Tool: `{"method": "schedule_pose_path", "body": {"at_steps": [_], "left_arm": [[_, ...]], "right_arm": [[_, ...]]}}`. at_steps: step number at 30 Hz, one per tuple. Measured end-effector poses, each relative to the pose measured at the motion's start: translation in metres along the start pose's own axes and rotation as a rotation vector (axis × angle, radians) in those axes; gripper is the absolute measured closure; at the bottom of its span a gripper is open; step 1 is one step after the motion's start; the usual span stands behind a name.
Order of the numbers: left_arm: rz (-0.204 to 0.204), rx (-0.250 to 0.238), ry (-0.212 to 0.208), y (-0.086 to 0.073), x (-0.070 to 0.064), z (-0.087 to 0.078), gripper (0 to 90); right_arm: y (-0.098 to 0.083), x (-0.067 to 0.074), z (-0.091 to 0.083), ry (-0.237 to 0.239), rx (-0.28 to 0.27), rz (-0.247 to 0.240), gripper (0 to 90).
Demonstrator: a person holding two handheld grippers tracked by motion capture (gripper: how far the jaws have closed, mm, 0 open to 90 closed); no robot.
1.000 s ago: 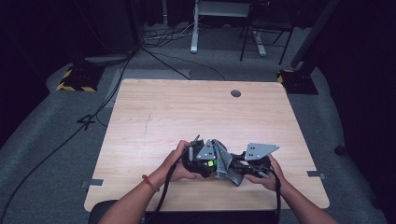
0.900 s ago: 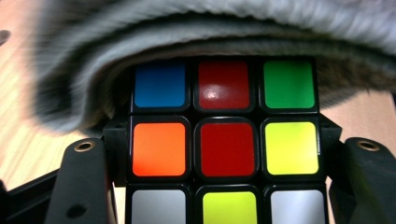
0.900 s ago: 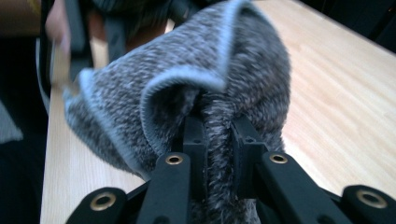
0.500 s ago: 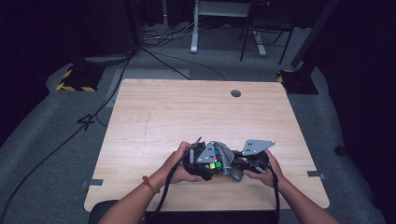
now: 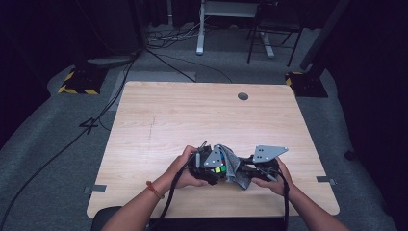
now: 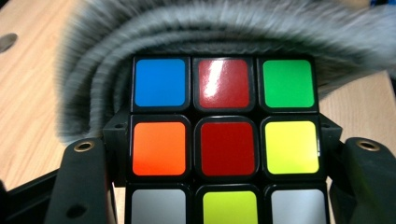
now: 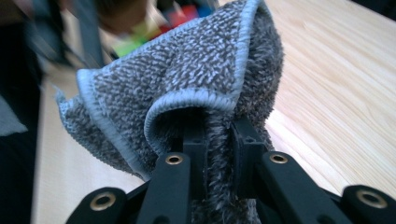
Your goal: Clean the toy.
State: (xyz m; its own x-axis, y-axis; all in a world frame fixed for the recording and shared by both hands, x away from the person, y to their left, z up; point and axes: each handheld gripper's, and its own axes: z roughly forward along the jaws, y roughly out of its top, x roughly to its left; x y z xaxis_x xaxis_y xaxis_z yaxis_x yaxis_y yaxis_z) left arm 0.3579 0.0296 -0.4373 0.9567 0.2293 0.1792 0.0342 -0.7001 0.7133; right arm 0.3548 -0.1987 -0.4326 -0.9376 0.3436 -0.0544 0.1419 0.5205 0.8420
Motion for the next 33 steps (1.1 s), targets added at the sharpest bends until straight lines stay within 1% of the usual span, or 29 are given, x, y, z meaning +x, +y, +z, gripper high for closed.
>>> {"method": "schedule_pose_path", "body": {"at_steps": [1,2,3,5,7,10,12,13,14,15,16,17,18,20,22,24,26,27,28,30,31,33], "left_arm": [[0.002,0.0,0.002,0.0,0.0,0.001,33.4],[-0.006,-0.003,0.001,0.0,0.0,0.0,33.4],[-0.012,-0.004,0.003,0.0,0.001,0.0,33.4],[-0.01,0.001,0.016,0.0,0.001,0.001,33.4],[-0.008,0.005,0.015,0.001,0.001,0.002,33.4],[-0.021,0.012,-0.003,0.0,0.002,0.005,33.4],[-0.025,0.019,-0.003,-0.001,0.003,0.007,33.4],[-0.03,0.018,-0.009,-0.001,0.003,0.007,33.4],[-0.03,0.015,-0.01,-0.001,0.004,0.007,33.5],[-0.025,0.012,-0.002,-0.002,0.004,0.006,33.5],[-0.024,0.012,0.003,-0.002,0.004,0.005,33.6],[-0.017,0.01,0.01,-0.001,0.004,0.004,33.6],[-0.022,0.001,0.012,-0.001,0.004,0.003,33.6],[-0.022,-0.01,0.019,-0.001,0.004,-0.001,33.6],[-0.021,-0.031,0.023,0.0,0.004,-0.006,33.6],[-0.019,-0.053,0.028,0.001,0.005,-0.011,33.7],[-0.022,-0.084,0.022,0.002,0.005,-0.015,33.6],[-0.02,-0.084,0.019,0.003,0.005,-0.016,33.6],[-0.01,-0.081,0.027,0.003,0.004,-0.017,33.7],[-0.005,-0.071,0.025,0.003,0.003,-0.016,33.7],[0.003,-0.059,0.025,0.003,0.003,-0.015,33.6],[0.002,-0.043,0.021,0.003,0.002,-0.011,33.7]], "right_arm": [[0.002,0.003,0.0,-0.017,0.006,-0.019,79.6],[0.002,0.005,0.0,-0.027,0.004,-0.024,79.7],[0.003,0.005,0.0,-0.029,-0.002,-0.02,79.7],[0.004,0.005,-0.001,-0.032,-0.011,-0.016,79.8],[0.007,0.007,-0.001,-0.038,-0.018,-0.022,79.8],[0.01,0.009,-0.002,-0.029,-0.034,-0.026,79.9],[0.011,0.009,-0.001,-0.028,-0.035,-0.027,79.8],[0.012,0.008,0.0,-0.023,-0.043,-0.022,79.8],[0.012,0.008,0.0,-0.02,-0.044,-0.019,79.8],[0.012,0.008,0.001,-0.021,-0.044,-0.018,79.8],[0.012,0.007,0.001,-0.023,-0.042,-0.022,79.7],[0.011,0.006,0.001,-0.03,-0.03,-0.029,79.7],[0.01,0.004,0.002,-0.041,-0.013,-0.035,79.7],[0.003,-0.003,0.003,-0.038,0.002,-0.008,79.7],[-0.004,-0.008,0.005,-0.049,0.032,0.006,79.6],[-0.009,-0.012,0.006,-0.039,0.042,0.03,79.6],[-0.013,-0.015,0.007,-0.036,0.062,0.033,79.6],[-0.013,-0.015,0.007,-0.029,0.061,0.04,79.6],[-0.014,-0.015,0.008,-0.023,0.061,0.044,79.5],[-0.012,-0.014,0.007,-0.036,0.056,0.028,79.5],[-0.01,-0.013,0.004,-0.037,0.043,0.028,79.5],[-0.006,-0.01,0.0,-0.043,0.017,0.023,79.5]]}}
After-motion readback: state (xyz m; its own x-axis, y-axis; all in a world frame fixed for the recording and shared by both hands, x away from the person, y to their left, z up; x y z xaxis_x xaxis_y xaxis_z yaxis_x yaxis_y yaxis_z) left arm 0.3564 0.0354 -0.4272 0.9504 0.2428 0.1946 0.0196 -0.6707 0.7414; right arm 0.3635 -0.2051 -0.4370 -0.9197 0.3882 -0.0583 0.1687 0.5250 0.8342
